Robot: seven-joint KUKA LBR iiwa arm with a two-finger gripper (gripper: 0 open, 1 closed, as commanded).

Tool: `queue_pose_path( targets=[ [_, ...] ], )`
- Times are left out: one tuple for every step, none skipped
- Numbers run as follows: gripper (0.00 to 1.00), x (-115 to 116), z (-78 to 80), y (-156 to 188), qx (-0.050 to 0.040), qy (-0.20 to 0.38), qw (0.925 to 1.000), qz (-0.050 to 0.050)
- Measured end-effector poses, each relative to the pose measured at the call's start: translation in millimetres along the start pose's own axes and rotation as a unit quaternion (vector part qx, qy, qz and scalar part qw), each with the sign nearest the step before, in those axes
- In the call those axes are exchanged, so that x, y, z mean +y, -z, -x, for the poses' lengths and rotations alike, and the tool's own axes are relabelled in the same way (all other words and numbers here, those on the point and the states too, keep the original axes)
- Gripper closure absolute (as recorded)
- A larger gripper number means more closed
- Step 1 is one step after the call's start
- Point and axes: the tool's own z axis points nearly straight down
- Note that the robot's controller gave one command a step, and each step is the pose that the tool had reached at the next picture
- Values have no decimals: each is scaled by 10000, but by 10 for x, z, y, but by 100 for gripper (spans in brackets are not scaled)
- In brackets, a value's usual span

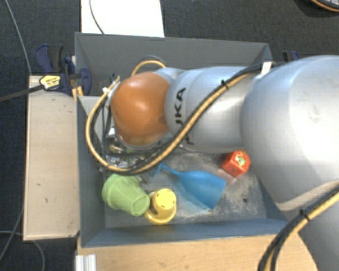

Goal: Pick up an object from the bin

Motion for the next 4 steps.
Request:
queue_pose_path(
  targets=[
    [100,10,-2,316,-7,-20,10000,16],
    [100,-1,4,484,-33,-47,10000,4],
    [100,11,-13,592,-3,-68,10000,34],
    [100,-8,0,861,-36,-79,10000,8]
  ],
)
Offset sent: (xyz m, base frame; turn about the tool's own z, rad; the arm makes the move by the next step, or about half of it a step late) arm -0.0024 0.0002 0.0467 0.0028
